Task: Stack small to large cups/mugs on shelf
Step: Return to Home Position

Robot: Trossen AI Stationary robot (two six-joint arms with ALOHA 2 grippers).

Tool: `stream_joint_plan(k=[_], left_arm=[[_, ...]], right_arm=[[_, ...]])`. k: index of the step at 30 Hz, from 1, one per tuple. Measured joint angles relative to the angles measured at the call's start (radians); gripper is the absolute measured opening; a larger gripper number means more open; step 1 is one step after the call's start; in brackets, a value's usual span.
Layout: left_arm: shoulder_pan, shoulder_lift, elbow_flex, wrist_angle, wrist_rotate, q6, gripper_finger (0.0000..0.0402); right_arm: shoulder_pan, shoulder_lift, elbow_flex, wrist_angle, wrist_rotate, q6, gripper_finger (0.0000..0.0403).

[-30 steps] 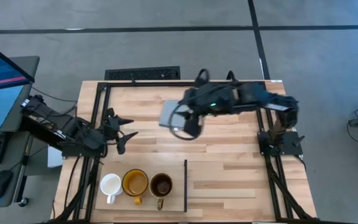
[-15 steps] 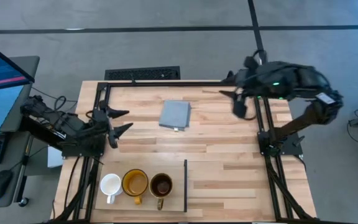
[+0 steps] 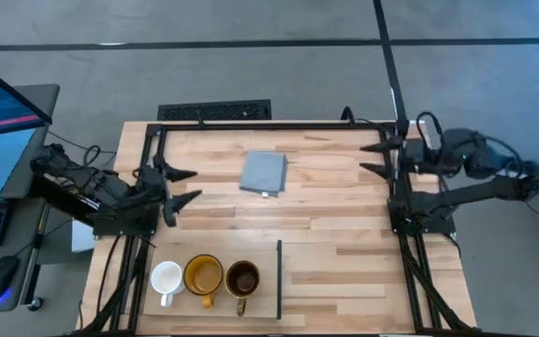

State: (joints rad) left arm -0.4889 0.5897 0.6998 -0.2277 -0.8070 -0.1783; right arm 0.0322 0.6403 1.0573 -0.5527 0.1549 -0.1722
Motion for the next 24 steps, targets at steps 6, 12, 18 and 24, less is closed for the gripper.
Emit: stream_joint_plan(k=[6, 12, 18, 24], left_arm=[[0.02, 0.058, 0.0, -0.012, -0.032, -0.101, 0.0247], [0.086, 0.085, -0.001, -0.165, -0.052, -0.26, 0.0247], [0.166, 0.059, -0.082, 0.0, 0.082, -0.146, 0.0247], [0.327, -0.063, -0.256, 0.241, 0.233, 0.002, 0.0247]], right_arm=[[-0.014, -0.25, -0.33, 0.266, 0.09, -0.124, 0.02], [-0.043, -0.418, -0.481, 0.292, 0.152, -0.001, 0.02], [-0.082, -0.572, -0.584, 0.308, 0.134, 0.066, 0.02], [-0.117, -0.638, -0.666, 0.322, 0.134, 0.06, 0.02]])
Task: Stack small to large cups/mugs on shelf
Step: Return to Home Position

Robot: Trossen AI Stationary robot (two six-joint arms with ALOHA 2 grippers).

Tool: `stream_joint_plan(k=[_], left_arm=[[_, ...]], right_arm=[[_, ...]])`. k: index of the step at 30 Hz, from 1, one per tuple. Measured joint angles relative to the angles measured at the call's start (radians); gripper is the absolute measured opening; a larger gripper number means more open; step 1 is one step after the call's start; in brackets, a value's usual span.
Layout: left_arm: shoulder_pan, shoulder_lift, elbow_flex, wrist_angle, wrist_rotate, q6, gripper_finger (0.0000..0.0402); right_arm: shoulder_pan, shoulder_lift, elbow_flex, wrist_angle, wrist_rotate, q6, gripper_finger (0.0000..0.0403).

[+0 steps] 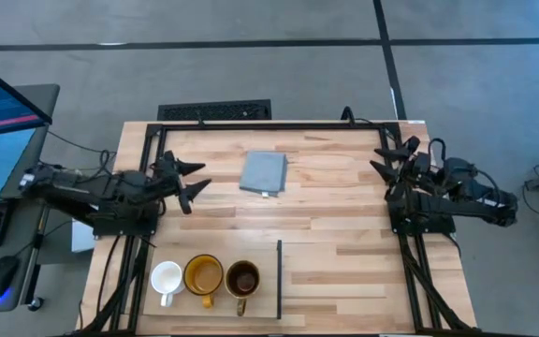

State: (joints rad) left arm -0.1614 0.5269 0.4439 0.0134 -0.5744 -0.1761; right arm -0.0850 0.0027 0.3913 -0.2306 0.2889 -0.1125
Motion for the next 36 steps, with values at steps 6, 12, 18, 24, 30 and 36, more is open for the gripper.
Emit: stream_joint_plan(k=[6, 12, 18, 24, 30, 36], left_arm=[[0.189, -0.165, -0.114, 0.007, 0.134, 0.008, 0.0247], [0.332, -0.254, -0.185, 0.013, 0.252, 0.022, 0.0247], [0.441, -0.268, -0.256, 0.076, 0.367, 0.021, 0.0247], [0.513, -0.268, -0.325, 0.125, 0.415, -0.002, 0.0247], [0.545, -0.268, -0.367, 0.177, 0.435, -0.003, 0.0247], [0.567, -0.284, -0.384, 0.147, 0.427, -0.022, 0.0247]], right_arm=[[-0.038, 0.007, -0.066, 0.07, -0.003, 0.007, 0.02], [-0.097, 0.0, -0.178, 0.216, -0.055, 0.045, 0.02], [-0.184, 0.0, -0.274, 0.35, -0.132, 0.092, 0.02], [-0.289, -0.001, -0.33, 0.427, -0.222, 0.152, 0.02], [-0.379, 0.0, -0.381, 0.494, -0.296, 0.202, 0.02], [-0.447, -0.001, -0.381, 0.482, -0.314, 0.218, 0.02]])
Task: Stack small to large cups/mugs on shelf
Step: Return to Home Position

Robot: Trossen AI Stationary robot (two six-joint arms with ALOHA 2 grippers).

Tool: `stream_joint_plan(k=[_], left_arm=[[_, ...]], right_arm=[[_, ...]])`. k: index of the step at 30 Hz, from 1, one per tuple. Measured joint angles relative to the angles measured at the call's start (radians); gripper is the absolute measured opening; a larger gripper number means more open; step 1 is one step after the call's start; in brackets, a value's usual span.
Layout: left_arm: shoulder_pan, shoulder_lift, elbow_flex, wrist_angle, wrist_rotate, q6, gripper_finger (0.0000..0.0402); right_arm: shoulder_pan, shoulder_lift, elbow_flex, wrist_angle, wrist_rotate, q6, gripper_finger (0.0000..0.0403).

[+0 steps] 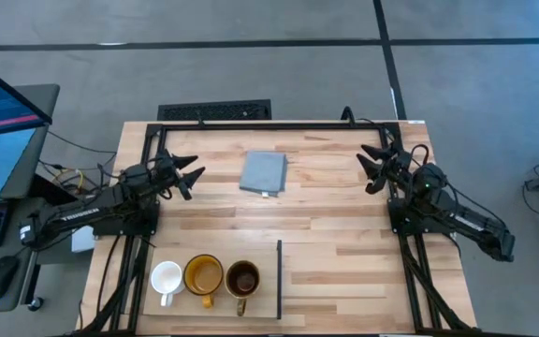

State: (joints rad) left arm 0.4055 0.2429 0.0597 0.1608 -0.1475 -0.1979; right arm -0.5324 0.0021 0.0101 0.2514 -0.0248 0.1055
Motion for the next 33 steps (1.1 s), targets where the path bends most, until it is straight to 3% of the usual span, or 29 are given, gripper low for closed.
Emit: stream_joint_plan(k=[7, 13, 23, 33], left_arm=[[0.005, -0.095, 0.0, -0.125, -0.072, 0.021, 0.0247], [0.005, -0.239, 0.0, -0.244, -0.068, 0.002, 0.0247], [0.005, -0.239, 0.003, -0.265, -0.062, -0.018, 0.0247], [0.005, -0.239, 0.003, -0.268, -0.069, 0.014, 0.0247]], right_arm=[[-0.064, 0.0, 0.0, -0.011, -0.085, 0.018, 0.02], [-0.091, 0.0, 0.0, -0.009, -0.106, 0.006, 0.02], [-0.105, 0.0, 0.007, 0.036, -0.143, 0.04, 0.02], [-0.104, 0.0, 0.032, -0.059, -0.185, 0.054, 0.02]])
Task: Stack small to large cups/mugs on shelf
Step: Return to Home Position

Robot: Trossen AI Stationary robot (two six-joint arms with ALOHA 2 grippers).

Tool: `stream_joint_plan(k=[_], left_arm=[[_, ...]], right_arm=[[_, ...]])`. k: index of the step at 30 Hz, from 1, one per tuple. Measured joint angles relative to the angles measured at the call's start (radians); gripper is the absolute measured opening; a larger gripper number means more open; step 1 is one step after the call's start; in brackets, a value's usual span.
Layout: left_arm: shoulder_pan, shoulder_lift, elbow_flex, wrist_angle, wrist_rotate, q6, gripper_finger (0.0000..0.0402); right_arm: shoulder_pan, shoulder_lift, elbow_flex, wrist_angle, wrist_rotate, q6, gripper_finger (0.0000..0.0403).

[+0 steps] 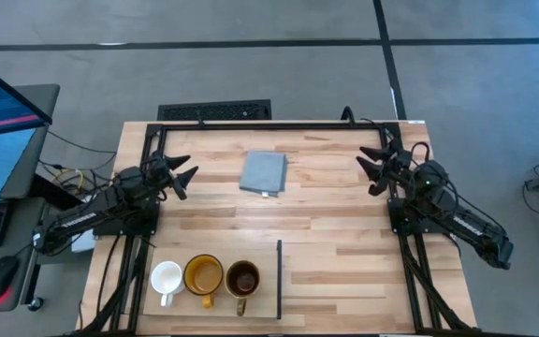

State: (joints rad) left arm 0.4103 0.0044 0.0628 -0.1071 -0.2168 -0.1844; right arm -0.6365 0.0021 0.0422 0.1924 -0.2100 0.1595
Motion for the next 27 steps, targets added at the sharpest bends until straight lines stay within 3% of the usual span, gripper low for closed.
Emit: stream_joint_plan(k=[8, 27], left_arm=[[0.0, 0.0, 0.0, -0.004, 0.029, -0.033, 0.0247], [0.0, 0.0, -0.001, -0.007, 0.044, -0.098, 0.0247]], right_arm=[[0.001, -0.001, -0.035, 0.084, 0.001, -0.009, 0.02], [0.001, 0.0, -0.035, 0.073, 0.002, -0.01, 0.02]])
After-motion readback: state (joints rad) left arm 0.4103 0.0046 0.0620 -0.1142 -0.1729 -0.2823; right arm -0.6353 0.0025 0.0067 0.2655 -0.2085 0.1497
